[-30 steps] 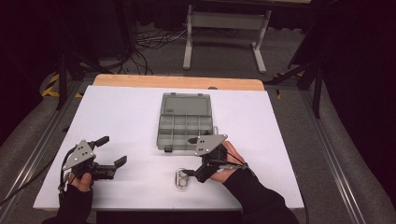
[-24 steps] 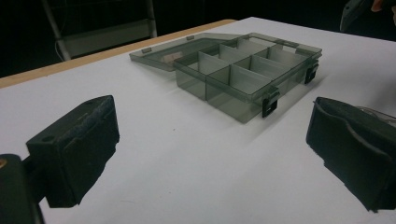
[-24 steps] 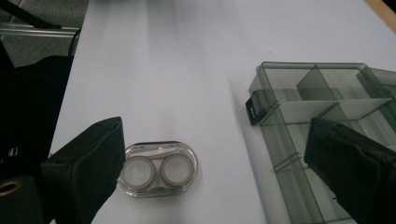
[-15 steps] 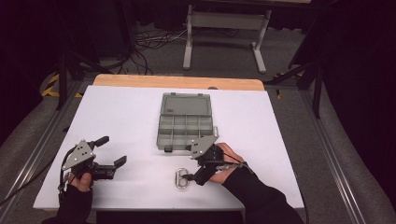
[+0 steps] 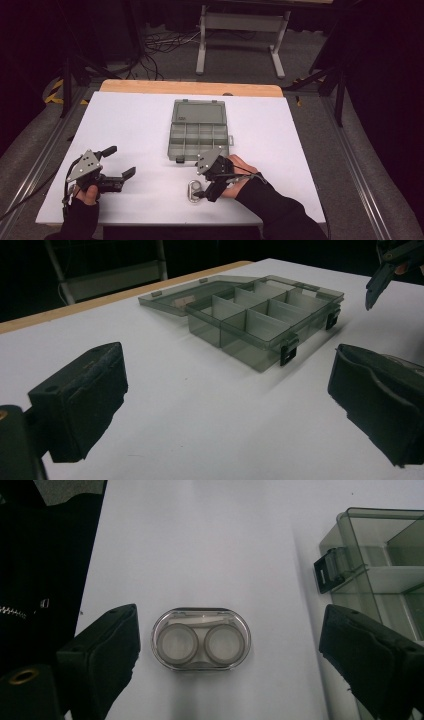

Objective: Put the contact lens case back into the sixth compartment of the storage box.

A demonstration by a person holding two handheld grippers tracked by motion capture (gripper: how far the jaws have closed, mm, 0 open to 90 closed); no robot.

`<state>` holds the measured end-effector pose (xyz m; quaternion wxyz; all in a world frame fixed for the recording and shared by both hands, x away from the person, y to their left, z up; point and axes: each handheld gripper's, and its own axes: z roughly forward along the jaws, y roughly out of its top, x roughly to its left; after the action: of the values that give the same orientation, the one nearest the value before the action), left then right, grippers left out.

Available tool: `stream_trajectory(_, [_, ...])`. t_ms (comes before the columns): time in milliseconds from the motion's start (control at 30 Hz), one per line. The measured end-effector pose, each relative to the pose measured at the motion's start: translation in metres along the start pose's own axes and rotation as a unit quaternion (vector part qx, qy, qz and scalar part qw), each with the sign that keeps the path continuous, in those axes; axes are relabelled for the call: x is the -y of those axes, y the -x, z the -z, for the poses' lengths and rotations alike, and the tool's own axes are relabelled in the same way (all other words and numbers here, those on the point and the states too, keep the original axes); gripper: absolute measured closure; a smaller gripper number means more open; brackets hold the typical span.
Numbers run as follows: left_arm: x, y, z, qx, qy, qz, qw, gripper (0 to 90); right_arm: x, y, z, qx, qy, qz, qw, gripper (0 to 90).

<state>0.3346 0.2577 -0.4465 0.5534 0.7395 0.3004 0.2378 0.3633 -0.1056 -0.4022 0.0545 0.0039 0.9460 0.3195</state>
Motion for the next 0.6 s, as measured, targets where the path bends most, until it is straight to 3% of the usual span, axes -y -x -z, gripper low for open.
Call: stream_trajectory(600, [0.000,0.000,0.000,0.003,0.002,0.000,1.0000,3.4,0.000,-0.002,-0.014,-0.033,-0.048,0.004,0.9983,10.7])
